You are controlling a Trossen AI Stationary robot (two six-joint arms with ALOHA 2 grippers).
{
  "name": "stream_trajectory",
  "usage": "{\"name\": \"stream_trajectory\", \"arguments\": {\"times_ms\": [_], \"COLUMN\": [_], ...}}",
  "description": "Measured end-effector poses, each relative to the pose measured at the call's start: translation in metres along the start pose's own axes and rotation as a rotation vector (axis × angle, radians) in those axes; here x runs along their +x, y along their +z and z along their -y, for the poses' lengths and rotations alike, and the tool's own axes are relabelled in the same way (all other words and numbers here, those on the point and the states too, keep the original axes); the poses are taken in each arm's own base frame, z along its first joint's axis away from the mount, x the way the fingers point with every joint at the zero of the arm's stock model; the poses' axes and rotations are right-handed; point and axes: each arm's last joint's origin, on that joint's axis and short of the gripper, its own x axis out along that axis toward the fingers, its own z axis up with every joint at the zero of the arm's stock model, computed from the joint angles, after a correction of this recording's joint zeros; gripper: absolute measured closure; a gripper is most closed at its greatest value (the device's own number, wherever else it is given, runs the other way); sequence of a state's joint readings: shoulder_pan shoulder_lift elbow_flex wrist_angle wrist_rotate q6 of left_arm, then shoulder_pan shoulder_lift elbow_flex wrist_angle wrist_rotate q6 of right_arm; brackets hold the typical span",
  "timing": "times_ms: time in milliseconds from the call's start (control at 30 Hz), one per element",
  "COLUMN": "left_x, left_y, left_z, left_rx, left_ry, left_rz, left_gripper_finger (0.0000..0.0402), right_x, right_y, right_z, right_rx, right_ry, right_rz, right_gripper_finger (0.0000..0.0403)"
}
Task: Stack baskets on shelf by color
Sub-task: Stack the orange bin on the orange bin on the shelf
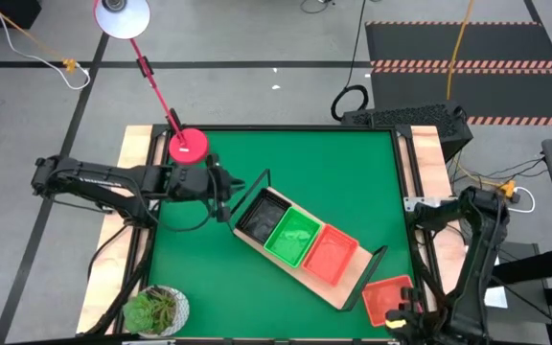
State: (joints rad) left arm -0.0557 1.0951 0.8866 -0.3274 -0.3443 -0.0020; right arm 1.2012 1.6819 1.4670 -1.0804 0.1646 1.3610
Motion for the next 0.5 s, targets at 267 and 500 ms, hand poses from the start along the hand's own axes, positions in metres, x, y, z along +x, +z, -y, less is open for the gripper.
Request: {"name": "stream_trajectory", "arguments": {"times_ms": [267,500], "left_x": [-0.01,-0.01], "left_y": [-0.008,-0.032], "left_z": [-0.016,-0.036], "left_rx": [-0.041,-0.119], "left_ry": [0.075,0.203], "left_rz": [-0.072,-0.128], "left_gripper_finger": [0.0344,0.0344], "right_x": [0.001,0.028], "right_y": [-0.001,-0.009], "right_z": [0.0,0.008], "right_rx": [-0.057,-0.058], "right_ry": [0.003,-0.003], "right_rz": [-0.009,-0.043], "right_gripper_finger": [0.0215,0.0235]}}
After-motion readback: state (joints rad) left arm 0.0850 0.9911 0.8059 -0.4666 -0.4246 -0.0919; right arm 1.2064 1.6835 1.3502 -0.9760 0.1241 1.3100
